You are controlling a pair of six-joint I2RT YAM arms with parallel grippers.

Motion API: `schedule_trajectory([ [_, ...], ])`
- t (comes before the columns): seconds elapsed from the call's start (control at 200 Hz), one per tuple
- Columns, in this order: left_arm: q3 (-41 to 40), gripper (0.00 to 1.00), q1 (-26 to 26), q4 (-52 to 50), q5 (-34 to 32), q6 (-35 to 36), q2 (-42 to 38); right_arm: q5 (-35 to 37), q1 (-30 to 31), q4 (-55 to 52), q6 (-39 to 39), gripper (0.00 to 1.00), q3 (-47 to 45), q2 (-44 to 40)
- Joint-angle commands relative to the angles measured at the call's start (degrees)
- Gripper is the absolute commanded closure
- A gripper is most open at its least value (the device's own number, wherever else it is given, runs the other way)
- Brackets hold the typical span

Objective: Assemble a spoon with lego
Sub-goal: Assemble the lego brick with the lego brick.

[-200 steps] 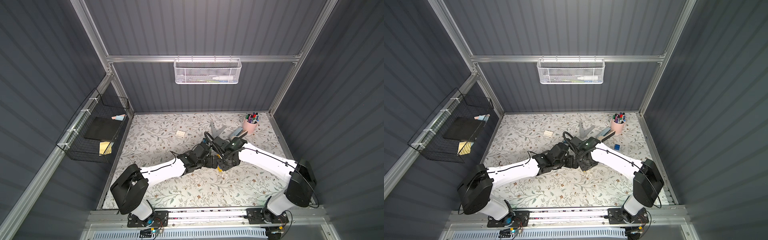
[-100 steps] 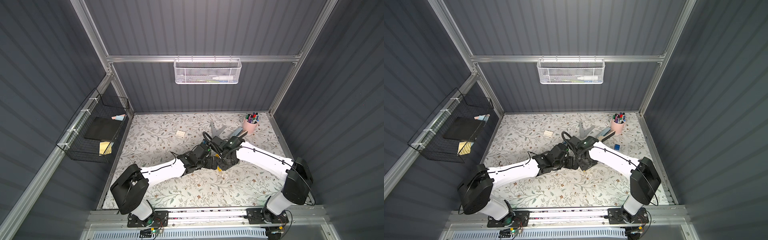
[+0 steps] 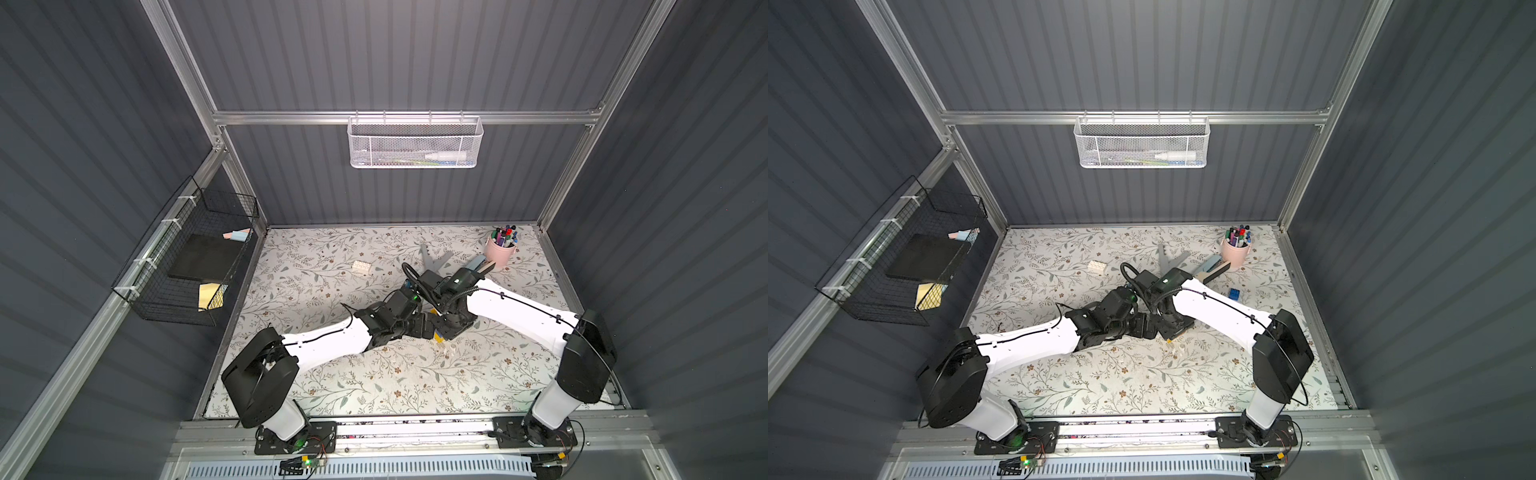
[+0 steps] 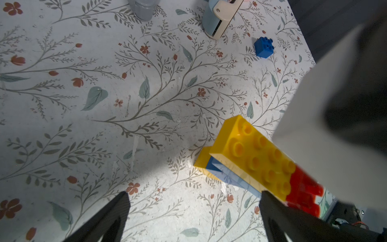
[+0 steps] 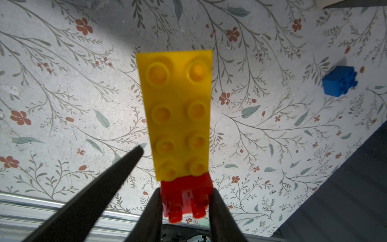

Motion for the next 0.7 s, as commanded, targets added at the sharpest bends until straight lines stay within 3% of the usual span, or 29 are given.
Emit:
schedule_trajectory([
  [0.0, 0.6, 0.01, -0.5, 1.1, 1.0, 0.4, 1.3, -1.7, 0.8, -0.8, -1.6, 0.92, 2.0, 2.3],
  [0.695, 0.1, 0.01, -0.5, 2.1, 1.3, 0.3, 1.6, -1.1, 1.3, -3.5, -1.1, 0.92, 9.2, 7.5],
])
